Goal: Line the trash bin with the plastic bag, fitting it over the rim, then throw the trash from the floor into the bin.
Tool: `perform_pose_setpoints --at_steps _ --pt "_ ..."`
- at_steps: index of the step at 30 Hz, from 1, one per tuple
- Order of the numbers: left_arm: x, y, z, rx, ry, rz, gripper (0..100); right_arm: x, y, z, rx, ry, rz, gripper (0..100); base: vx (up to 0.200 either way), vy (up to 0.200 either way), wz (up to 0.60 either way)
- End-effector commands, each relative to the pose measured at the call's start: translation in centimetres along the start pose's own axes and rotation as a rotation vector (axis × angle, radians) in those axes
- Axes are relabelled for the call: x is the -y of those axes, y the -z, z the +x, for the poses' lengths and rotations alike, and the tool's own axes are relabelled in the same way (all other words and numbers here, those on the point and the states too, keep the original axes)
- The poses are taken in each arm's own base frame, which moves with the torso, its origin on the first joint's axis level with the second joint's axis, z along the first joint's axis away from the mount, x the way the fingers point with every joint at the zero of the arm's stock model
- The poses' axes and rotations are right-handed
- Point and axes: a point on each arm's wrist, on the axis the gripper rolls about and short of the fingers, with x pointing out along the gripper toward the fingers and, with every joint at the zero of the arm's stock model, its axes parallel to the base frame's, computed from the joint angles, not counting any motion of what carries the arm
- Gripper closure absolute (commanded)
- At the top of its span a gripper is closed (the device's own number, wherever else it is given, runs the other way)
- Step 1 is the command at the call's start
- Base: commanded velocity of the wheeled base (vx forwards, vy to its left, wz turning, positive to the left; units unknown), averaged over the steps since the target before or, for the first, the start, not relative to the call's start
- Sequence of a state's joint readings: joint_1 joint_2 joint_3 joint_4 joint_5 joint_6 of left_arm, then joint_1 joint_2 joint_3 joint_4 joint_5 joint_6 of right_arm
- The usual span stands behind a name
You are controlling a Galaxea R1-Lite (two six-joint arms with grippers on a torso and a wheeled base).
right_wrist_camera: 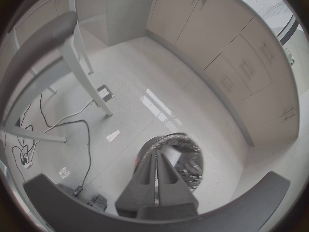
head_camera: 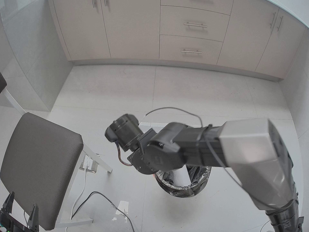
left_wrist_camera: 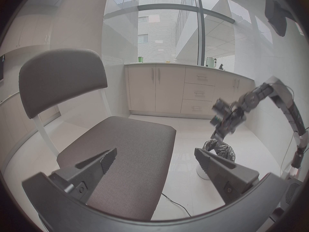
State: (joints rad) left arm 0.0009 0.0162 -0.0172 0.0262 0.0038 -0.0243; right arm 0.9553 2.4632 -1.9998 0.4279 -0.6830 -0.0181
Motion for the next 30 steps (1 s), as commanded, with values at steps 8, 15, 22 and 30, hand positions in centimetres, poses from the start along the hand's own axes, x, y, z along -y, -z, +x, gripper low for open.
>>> perform_pose_setpoints --at_steps 8,15,22,30 --pt "0.0 0.2 -0.1 0.01 0.003 0.033 0 15.0 -3.0 -18.6 0.198 0.146 0.025 100 0.0 0.0 0.0" --pt "0.0 0.2 -0.1 0.01 0.003 0.036 100 25.0 4.6 -27.9 0.02 0.223 -0.031 100 0.0 0.0 0.0" --pt "0.0 0.2 -0.1 0.011 0.003 0.02 100 33.2 12.0 -31.1 -0.27 0.433 0.143 100 0.0 0.0 0.0" --pt "0.0 0.3 0.0 0.01 0.002 0.024 100 33.2 20.4 -41.2 -0.27 0.452 0.408 100 0.0 0.0 0.0"
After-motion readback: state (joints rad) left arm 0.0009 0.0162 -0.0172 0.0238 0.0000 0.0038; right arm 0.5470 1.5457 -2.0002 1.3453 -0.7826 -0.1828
